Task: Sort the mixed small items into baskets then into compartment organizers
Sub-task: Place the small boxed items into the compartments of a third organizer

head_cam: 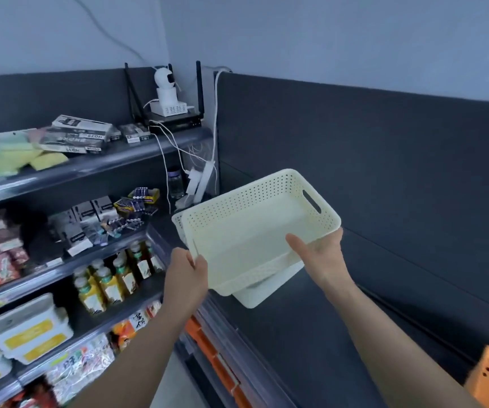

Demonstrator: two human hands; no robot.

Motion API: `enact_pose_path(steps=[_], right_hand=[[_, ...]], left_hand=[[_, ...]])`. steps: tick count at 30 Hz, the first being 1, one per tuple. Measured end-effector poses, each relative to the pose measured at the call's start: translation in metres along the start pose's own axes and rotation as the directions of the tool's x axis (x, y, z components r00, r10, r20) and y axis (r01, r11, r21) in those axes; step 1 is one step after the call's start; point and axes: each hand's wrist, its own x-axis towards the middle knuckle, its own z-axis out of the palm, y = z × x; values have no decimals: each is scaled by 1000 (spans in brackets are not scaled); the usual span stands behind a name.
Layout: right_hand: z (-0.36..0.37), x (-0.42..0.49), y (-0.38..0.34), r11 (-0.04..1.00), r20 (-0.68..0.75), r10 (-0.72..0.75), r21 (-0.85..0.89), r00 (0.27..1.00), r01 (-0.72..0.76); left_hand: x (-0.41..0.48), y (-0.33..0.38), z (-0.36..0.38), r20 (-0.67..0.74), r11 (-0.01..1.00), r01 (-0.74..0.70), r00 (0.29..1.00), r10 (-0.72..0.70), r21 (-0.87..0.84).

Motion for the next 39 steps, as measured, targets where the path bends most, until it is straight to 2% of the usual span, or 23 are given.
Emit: enact_pose_path(steps=[4, 6, 8, 11, 16, 19, 22, 27, 31, 37, 39], right_hand=[[23, 26, 7, 997, 20, 53, -60, 998, -52], [31, 35, 6, 989, -16, 86, -116, 996, -88], [35, 45, 6, 981, -58, 104, -156, 993, -112], [41, 53, 5, 958, -120, 148, -230, 982, -172], [56, 55, 9, 909, -237, 242, -285, 941, -306], [63, 51, 11, 885, -291, 266, -304, 919, -352], [64, 46, 11, 861, -346, 267, -334, 899, -385], [69, 42, 18, 815, -372, 277, -398, 886, -422], [73, 35, 28, 807, -372, 292, -399, 881, -436], [57, 25, 31, 793, -452, 272, -394, 849, -464], [53, 23, 32, 778, -479, 258, -412, 839, -475]], left_hand=[[33, -7, 16, 167, 987, 62, 985, -36, -150], [51, -11, 20, 278, 967, 128, 958, -64, -219], [75, -15, 21, 322, 951, 156, 945, -65, -266], [120, -21, 20, 298, 982, 57, 955, -1, -181], [176, -32, 23, 452, 980, -193, 880, 148, 54], [194, -34, 26, 486, 883, -420, 828, 279, 209], [202, -34, 31, 519, 786, -575, 755, 401, 229], [206, -50, 44, 641, 688, -656, 679, 358, 310], [203, -61, 53, 664, 637, -704, 642, 382, 314], [188, -52, 64, 692, 631, -731, 597, 406, 260], [183, -51, 67, 704, 661, -720, 580, 409, 210]])
